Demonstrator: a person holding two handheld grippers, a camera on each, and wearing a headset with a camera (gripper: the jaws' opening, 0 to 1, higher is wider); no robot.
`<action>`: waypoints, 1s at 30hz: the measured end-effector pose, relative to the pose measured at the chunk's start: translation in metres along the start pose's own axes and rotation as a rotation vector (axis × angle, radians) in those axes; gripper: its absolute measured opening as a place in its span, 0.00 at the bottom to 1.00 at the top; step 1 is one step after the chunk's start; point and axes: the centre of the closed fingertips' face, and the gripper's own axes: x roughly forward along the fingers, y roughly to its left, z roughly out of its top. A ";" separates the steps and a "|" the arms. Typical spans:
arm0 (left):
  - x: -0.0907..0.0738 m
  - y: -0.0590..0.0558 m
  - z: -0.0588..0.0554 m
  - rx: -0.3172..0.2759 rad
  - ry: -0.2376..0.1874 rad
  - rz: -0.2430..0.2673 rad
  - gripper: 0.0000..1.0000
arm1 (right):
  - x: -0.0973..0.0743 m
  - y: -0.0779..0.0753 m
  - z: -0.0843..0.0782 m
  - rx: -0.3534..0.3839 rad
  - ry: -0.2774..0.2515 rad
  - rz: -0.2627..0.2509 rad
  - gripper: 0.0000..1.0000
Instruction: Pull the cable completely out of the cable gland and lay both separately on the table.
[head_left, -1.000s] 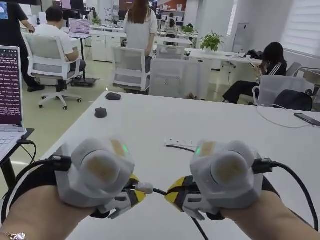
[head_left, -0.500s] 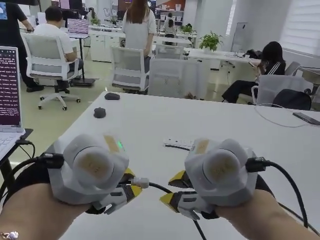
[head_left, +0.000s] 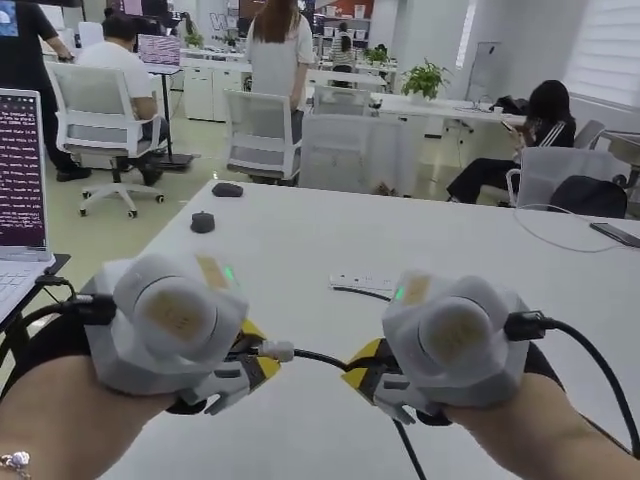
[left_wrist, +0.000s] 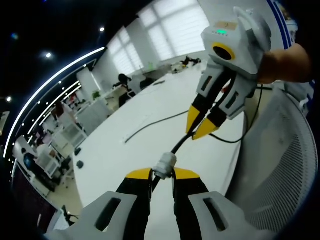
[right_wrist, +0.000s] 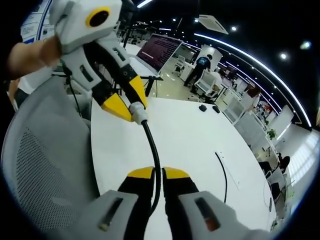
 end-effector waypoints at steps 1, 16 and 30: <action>0.000 0.000 0.000 0.011 0.004 0.005 0.16 | -0.001 0.000 0.001 0.004 0.005 -0.008 0.11; -0.003 0.003 0.005 0.013 -0.021 0.021 0.16 | 0.002 0.002 0.027 -0.097 -0.058 -0.028 0.04; -0.009 0.013 0.000 0.001 -0.015 0.049 0.16 | 0.000 -0.006 0.002 -0.060 0.008 -0.049 0.03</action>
